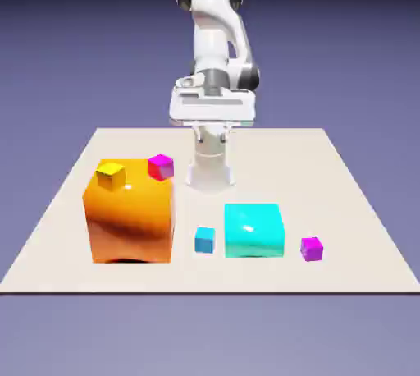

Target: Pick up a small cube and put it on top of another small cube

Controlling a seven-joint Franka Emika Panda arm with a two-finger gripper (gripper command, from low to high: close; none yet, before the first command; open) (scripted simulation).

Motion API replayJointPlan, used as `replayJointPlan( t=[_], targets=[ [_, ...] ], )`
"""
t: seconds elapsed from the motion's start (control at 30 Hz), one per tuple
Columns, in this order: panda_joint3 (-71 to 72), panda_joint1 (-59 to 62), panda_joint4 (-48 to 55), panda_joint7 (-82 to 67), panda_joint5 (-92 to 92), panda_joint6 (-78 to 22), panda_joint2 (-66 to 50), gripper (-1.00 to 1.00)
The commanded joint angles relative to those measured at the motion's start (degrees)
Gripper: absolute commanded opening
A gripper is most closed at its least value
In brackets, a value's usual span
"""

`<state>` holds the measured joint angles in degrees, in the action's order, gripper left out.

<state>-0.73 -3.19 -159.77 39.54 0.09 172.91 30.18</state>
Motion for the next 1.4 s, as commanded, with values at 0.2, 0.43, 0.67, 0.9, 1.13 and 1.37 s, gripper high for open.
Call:
replayJointPlan(
  t=[0.2,0.43,0.67,0.9,1.13,1.37],
  targets=[
    [-4.3,-14.5,7.1,-16.9,0.6,-6.4,-14.4,0.0],
    [-8.5,-29.1,14.3,-33.9,1.1,-12.8,-28.8,0.0],
    [-12.8,-43.6,21.4,-50.8,1.7,-19.1,-43.2,0.0],
    [-12.2,-47.0,25.1,-58.3,3.8,-16.4,-54.8,0.0],
    [-12.1,-47.0,25.1,-58.4,3.8,-16.3,-54.9,-1.0],
    [-20.1,-40.9,25.7,-57.4,-2.5,-30.4,-40.3,-1.0]
  ],
)
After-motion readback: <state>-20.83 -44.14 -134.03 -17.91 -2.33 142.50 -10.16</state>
